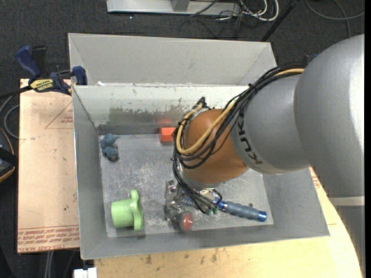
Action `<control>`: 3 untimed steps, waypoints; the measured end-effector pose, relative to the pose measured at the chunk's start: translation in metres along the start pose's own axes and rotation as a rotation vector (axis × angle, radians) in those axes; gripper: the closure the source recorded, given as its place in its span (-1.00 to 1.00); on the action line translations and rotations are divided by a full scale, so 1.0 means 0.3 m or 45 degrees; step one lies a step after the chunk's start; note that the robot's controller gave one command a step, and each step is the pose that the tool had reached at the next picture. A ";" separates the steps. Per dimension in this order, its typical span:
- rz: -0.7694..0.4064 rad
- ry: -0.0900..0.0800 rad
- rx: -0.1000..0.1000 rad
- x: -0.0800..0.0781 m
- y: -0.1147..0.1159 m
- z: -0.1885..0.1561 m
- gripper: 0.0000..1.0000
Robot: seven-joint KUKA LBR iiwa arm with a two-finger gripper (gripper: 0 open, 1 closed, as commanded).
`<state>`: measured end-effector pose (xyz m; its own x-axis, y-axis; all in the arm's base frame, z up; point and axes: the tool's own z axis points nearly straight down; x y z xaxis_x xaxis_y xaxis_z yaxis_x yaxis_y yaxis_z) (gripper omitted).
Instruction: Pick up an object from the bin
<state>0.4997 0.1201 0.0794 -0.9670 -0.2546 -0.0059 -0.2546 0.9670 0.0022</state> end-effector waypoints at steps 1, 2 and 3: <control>-0.029 -0.007 0.002 -0.032 0.041 -0.476 1.00; 0.011 0.016 0.000 -0.056 0.184 -0.073 1.00; 0.017 0.007 0.001 -0.062 0.177 -0.088 -1.00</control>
Offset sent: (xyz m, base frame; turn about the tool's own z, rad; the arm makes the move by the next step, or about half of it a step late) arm 0.0030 0.0128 0.1384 -0.0239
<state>0.5040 0.1762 0.1060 -0.9703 -0.2420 0.0000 -0.2420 0.9703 0.0014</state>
